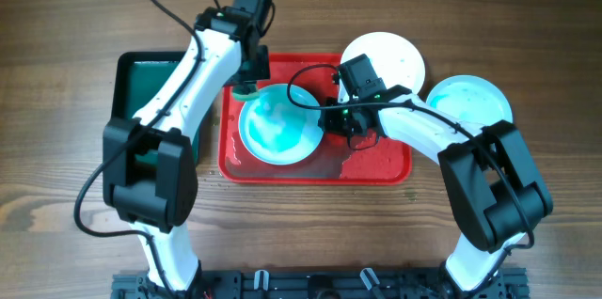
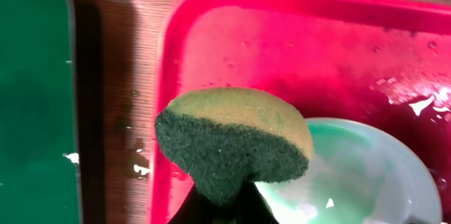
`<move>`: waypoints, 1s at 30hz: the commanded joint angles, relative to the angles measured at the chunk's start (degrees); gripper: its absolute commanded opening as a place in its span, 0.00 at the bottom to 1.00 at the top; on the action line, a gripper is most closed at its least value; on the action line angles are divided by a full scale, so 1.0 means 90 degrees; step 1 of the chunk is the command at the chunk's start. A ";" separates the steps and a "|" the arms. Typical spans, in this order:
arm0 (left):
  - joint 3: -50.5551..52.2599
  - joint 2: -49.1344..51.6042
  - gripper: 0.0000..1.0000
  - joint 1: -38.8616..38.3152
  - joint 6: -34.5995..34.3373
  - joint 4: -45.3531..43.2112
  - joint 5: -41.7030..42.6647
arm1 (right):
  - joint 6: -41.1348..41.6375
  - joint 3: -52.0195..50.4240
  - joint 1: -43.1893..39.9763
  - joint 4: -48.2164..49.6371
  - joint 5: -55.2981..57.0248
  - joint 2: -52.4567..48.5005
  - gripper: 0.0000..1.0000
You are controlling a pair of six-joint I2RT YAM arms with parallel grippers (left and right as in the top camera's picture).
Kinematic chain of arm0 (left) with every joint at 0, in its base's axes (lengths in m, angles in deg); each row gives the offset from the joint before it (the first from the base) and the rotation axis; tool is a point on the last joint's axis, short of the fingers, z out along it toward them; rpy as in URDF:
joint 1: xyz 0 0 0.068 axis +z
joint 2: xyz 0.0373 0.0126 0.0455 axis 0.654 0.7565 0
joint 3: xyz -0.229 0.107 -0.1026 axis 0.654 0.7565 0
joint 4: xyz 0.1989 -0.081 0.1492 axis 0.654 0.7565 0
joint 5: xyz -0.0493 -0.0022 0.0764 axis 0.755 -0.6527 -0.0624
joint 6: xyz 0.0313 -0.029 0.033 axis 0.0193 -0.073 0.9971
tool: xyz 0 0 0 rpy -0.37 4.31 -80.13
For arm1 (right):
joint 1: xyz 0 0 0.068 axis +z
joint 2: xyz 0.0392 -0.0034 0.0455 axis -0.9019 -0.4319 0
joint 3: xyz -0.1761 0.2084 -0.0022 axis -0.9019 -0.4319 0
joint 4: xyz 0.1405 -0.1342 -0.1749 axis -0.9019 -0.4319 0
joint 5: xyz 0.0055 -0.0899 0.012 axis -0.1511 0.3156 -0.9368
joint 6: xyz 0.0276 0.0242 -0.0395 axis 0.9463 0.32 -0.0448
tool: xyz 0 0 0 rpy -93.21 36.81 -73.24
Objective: Clean dirty plates on tray and stack at the side
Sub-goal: 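Lift the scrubbed plate with the right gripper and place it right of tray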
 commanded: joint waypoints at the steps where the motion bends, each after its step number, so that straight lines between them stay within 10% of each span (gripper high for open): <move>1: -0.0095 -0.0131 0.04 0.0316 -0.0107 -0.0073 0.0022 | 0.0481 0.0010 0.0100 -0.0015 0.0277 -0.0279 0.17; 9: -0.0087 -0.0124 0.04 0.0376 -0.0075 -0.0299 0.0952 | -0.0578 0.0345 0.0075 -0.0549 0.0848 0.0678 0.05; 19: -0.0075 -0.0080 0.04 0.0488 -0.0104 -0.0889 0.1307 | -0.1389 0.0345 0.2161 -0.2266 0.8310 0.3147 0.04; 24: -0.0075 -0.0075 0.04 0.0488 -0.0104 -0.0911 0.1309 | -0.1440 0.0345 0.3283 -0.2225 1.0661 0.3147 0.05; 30: -0.0075 -0.0075 0.04 0.0488 -0.0107 -0.0903 0.1309 | -0.3592 0.0345 0.3706 -0.0549 1.1793 0.3147 0.04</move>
